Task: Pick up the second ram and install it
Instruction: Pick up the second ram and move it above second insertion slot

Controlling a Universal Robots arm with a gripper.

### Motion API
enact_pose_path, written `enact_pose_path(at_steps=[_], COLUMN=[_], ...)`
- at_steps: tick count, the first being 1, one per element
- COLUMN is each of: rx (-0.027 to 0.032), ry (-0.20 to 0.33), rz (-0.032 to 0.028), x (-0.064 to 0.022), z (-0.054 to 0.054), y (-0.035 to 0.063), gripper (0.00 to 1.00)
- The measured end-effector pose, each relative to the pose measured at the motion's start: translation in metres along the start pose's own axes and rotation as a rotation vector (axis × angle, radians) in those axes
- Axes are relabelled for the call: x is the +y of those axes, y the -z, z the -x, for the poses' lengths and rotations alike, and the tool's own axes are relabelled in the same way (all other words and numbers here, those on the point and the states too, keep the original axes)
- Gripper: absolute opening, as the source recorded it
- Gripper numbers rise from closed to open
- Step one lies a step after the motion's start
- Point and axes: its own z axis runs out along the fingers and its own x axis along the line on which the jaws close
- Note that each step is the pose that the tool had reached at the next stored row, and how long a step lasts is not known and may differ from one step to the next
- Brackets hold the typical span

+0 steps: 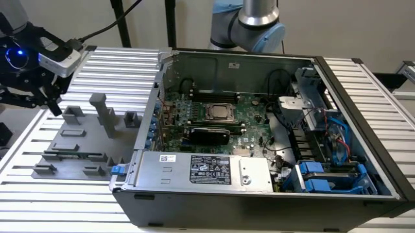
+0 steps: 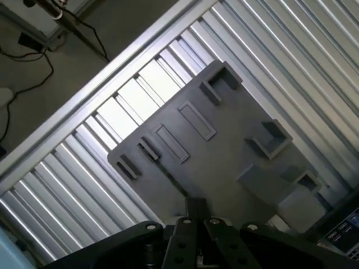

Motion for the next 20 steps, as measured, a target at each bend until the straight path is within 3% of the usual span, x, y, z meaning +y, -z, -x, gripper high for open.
enact_pose_path(at_steps=[20], rx=[0.0148], ry=[0.364], rz=[0.0019], x=[-0.0006], z=[0.000], y=[-0.0137], gripper=[0.00])
